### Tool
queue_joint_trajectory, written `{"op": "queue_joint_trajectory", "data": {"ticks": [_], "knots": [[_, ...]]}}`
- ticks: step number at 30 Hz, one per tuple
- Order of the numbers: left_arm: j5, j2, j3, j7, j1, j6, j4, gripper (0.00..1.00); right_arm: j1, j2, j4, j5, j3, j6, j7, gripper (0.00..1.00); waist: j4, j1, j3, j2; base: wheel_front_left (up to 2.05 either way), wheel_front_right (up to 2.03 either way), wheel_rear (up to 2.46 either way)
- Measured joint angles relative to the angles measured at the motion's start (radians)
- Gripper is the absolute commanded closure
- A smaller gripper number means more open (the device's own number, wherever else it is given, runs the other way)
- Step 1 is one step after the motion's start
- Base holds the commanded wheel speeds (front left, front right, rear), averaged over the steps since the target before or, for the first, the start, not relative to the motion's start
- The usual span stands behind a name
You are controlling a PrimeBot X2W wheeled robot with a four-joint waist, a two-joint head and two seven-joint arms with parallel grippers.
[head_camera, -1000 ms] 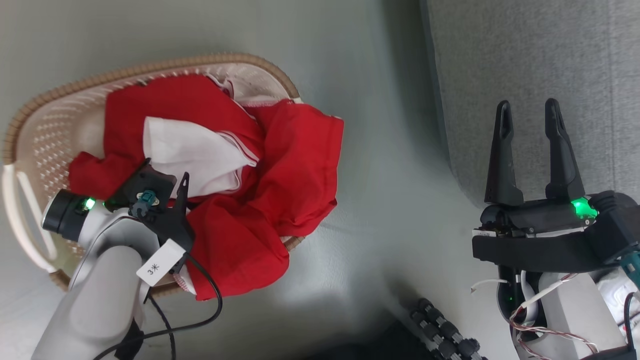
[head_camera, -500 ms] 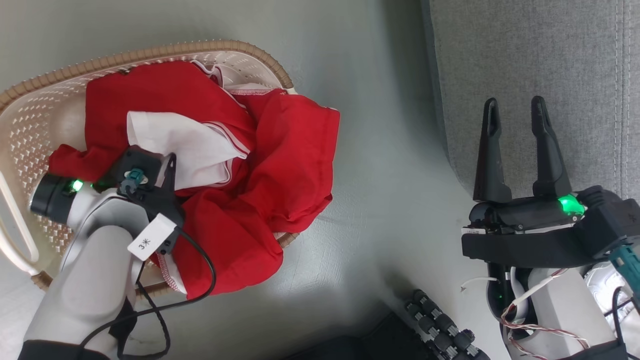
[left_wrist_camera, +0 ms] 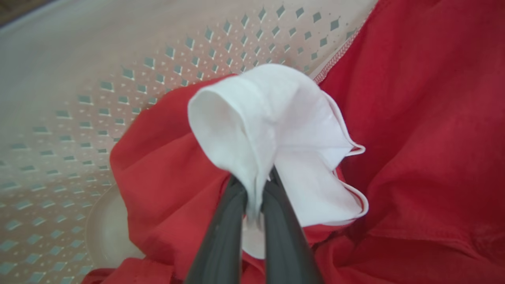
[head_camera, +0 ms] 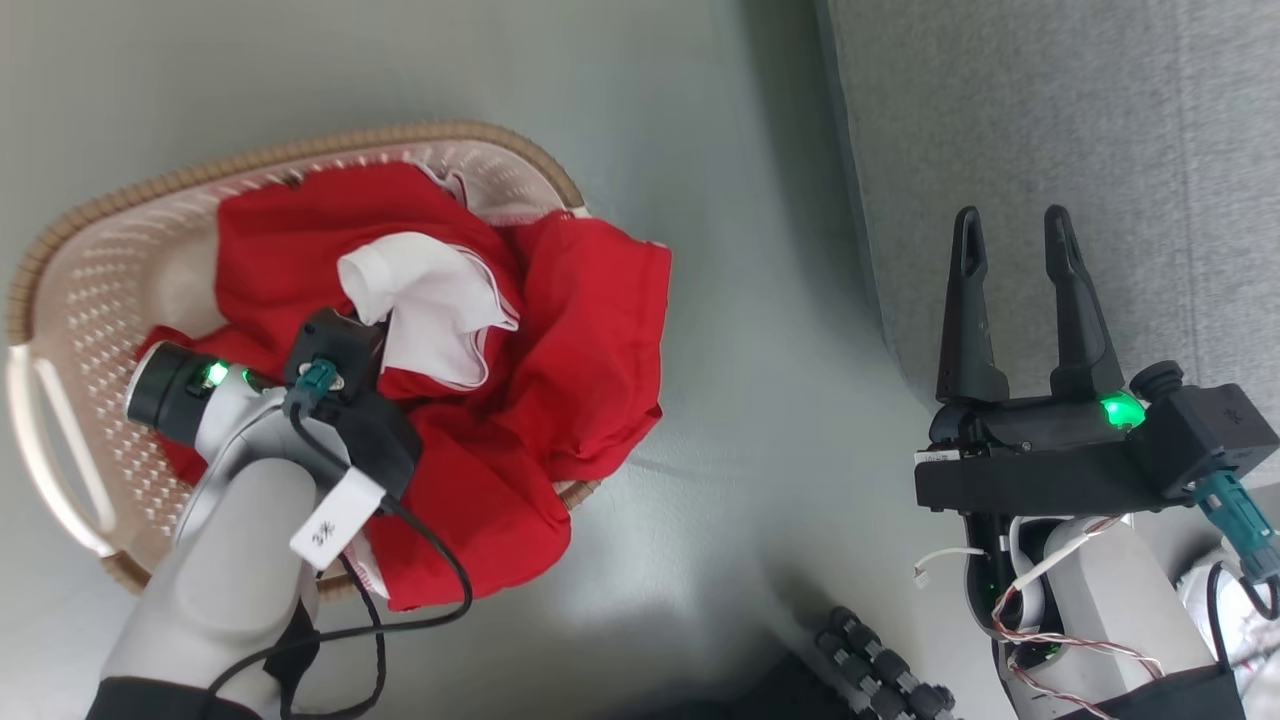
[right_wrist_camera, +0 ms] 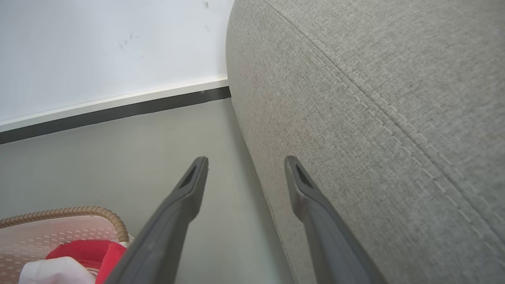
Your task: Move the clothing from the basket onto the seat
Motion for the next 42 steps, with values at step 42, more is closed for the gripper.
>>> {"op": "queue_joint_trajectory", "data": {"ticks": [42], "knots": [[-0.147, -0.042, 0.042, -0.096, 0.079, -0.043, -0.227, 1.00, -0.011, -0.002, 0.374, -0.036, -0.049, 0.093, 0.000, 0.00, 0.142, -0.0001, -0.580, -0.0001, 0.00, 0.00, 0.00]]}}
